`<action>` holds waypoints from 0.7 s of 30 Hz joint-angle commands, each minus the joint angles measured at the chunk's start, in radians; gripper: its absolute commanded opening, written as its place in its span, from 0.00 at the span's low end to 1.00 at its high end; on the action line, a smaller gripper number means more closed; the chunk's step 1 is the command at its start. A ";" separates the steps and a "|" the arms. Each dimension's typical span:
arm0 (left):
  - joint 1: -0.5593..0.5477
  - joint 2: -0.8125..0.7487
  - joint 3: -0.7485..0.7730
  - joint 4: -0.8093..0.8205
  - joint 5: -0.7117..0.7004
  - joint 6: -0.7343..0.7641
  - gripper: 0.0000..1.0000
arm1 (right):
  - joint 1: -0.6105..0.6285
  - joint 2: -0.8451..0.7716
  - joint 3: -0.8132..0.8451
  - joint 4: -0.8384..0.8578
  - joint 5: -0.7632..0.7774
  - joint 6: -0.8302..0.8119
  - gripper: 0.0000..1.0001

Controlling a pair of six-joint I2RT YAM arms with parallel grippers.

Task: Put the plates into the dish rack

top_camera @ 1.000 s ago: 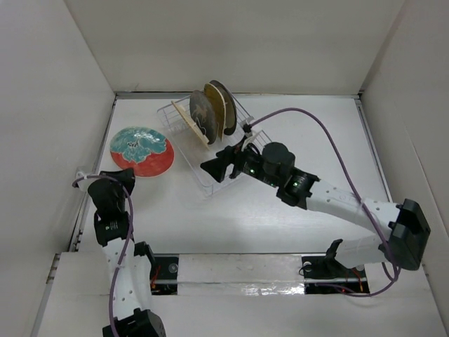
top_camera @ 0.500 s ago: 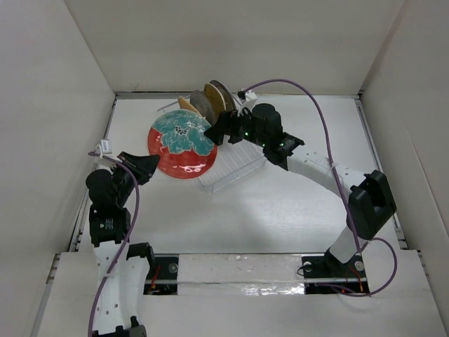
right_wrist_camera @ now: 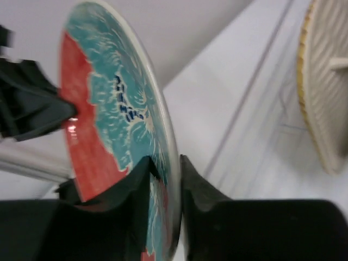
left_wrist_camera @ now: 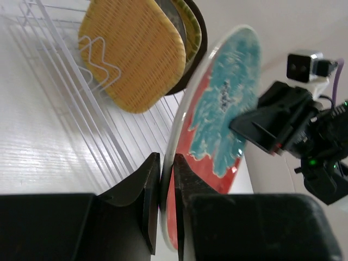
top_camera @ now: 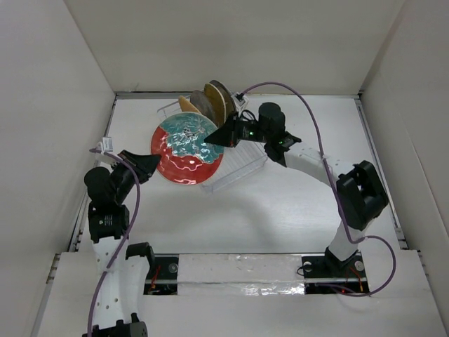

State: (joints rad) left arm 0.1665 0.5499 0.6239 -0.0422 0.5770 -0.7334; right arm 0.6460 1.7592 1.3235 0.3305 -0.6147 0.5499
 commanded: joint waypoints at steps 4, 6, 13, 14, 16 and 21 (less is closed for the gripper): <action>-0.030 -0.012 0.079 0.257 0.149 -0.039 0.00 | 0.040 -0.036 -0.072 0.289 -0.249 0.087 0.00; -0.030 -0.008 0.106 0.196 0.117 0.020 0.04 | 0.040 -0.075 -0.073 0.298 -0.235 0.097 0.00; -0.077 -0.063 0.163 -0.082 -0.248 0.304 0.68 | 0.092 -0.196 0.106 -0.075 0.346 -0.152 0.00; -0.090 -0.085 0.163 -0.105 -0.332 0.340 0.69 | 0.101 -0.182 0.171 -0.114 0.451 -0.183 0.00; -0.117 -0.111 0.157 -0.120 -0.404 0.368 0.69 | 0.113 -0.158 0.241 -0.158 0.558 -0.221 0.00; -0.183 -0.189 0.108 -0.140 -0.516 0.400 0.67 | 0.193 -0.049 0.466 -0.249 0.863 -0.373 0.00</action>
State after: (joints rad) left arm 0.0067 0.4088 0.7189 -0.1997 0.1707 -0.3943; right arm 0.8417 1.6833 1.6253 0.0017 -0.1162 0.3031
